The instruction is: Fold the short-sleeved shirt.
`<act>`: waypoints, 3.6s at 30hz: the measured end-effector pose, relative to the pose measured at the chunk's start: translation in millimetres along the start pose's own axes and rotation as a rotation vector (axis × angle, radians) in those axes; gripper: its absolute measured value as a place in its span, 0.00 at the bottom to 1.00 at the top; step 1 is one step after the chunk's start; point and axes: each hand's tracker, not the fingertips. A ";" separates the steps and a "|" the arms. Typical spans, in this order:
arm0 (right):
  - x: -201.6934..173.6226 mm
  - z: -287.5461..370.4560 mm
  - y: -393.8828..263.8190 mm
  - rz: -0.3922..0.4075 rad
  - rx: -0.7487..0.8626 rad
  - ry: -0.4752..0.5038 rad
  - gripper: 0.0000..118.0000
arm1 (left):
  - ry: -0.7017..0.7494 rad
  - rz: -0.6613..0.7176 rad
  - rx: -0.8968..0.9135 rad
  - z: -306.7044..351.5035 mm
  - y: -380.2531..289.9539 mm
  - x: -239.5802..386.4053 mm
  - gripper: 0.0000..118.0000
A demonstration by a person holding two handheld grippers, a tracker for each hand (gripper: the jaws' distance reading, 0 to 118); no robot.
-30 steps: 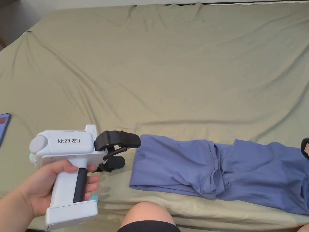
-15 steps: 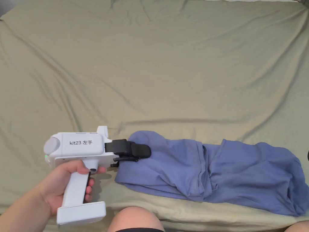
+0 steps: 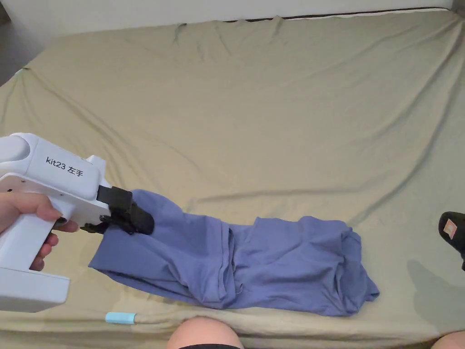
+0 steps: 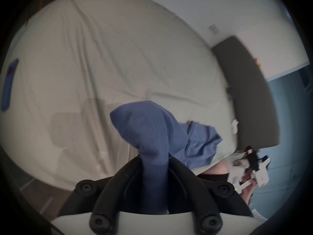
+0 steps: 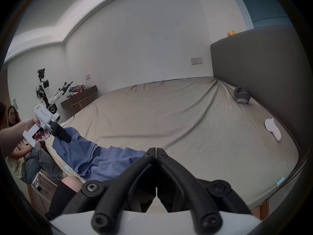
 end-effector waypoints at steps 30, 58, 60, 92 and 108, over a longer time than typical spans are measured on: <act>27.1 15.8 6.2 -0.069 0.037 0.019 0.00 | 0.304 -0.540 0.172 -152.3 -75.9 246.1 0.00; -48.5 -79.1 0.8 0.138 -0.329 0.137 0.00 | 0.155 -0.355 0.544 -71.0 -68.9 156.6 0.00; -54.0 -113.0 2.0 0.086 -0.420 0.235 0.00 | 0.043 -0.283 0.500 -53.4 -62.4 115.7 0.00; -6.6 -174.1 -31.6 -0.220 -0.674 0.357 0.00 | -0.787 0.008 -0.077 -249.6 -20.5 11.3 0.25; -37.7 -120.1 -1.0 -0.140 -0.524 0.507 0.00 | 0.103 -0.246 -0.094 -15.2 21.3 -81.9 0.25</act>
